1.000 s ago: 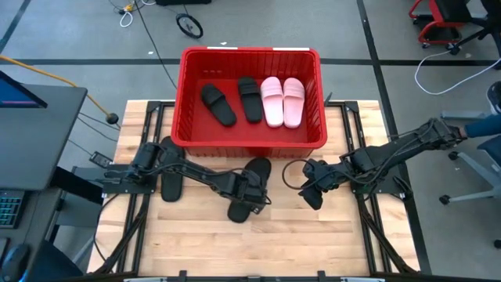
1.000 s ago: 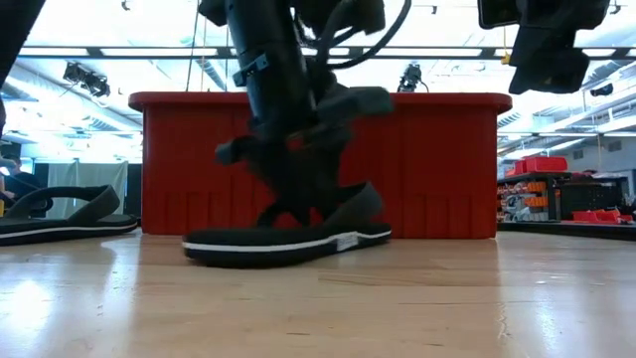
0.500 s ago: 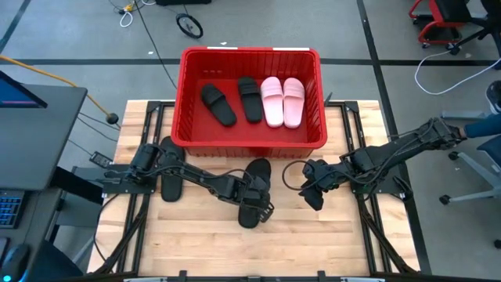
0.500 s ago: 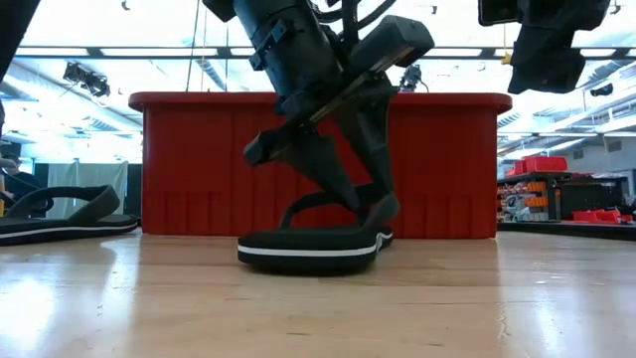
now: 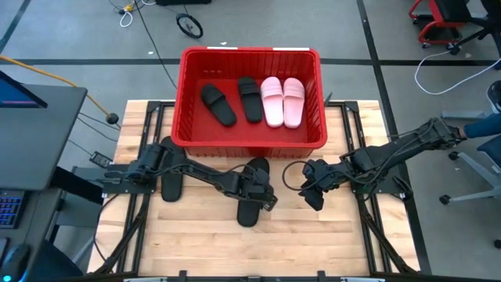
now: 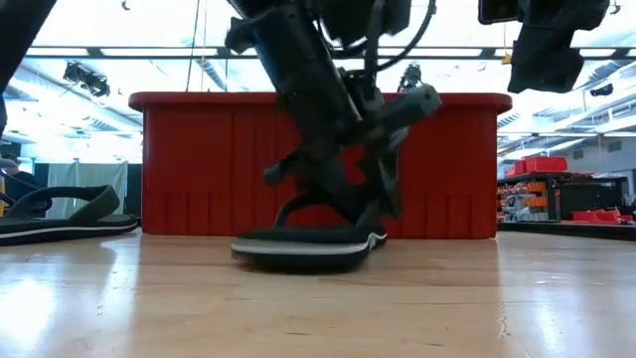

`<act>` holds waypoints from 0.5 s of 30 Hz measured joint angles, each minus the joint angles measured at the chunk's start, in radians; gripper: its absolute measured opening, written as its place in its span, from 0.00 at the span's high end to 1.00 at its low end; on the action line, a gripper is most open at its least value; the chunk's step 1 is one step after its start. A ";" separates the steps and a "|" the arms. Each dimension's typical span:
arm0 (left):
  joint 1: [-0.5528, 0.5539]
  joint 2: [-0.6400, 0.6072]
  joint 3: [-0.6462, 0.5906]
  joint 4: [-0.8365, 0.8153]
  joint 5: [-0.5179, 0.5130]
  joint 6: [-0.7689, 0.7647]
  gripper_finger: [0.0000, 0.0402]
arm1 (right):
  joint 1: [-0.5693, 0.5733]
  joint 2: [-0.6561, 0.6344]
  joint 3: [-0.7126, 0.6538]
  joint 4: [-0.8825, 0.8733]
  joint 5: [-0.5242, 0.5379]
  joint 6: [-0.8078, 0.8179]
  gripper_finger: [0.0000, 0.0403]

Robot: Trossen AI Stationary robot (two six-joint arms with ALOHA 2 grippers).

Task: Pick and place slides into bin
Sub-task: Put the right black slipper into the red bin

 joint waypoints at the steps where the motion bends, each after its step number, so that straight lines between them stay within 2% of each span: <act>1: 0.002 0.010 -0.002 -0.008 -0.002 -0.004 0.51 | 0.000 0.000 0.000 0.000 0.000 0.001 0.60; 5: 0.003 0.017 0.002 -0.040 -0.005 -0.070 0.58 | 0.000 0.000 0.000 0.000 0.000 0.005 0.60; 9: -0.007 0.009 0.001 -0.056 0.004 -0.068 0.73 | 0.000 0.000 0.000 -0.001 0.000 0.005 0.60; 13: -0.035 -0.025 -0.003 -0.022 0.096 -0.070 0.95 | 0.000 0.000 0.000 0.000 0.001 0.001 0.60; 15: -0.058 -0.064 -0.003 -0.017 0.162 -0.076 0.97 | 0.000 0.000 0.000 0.001 0.001 0.001 0.60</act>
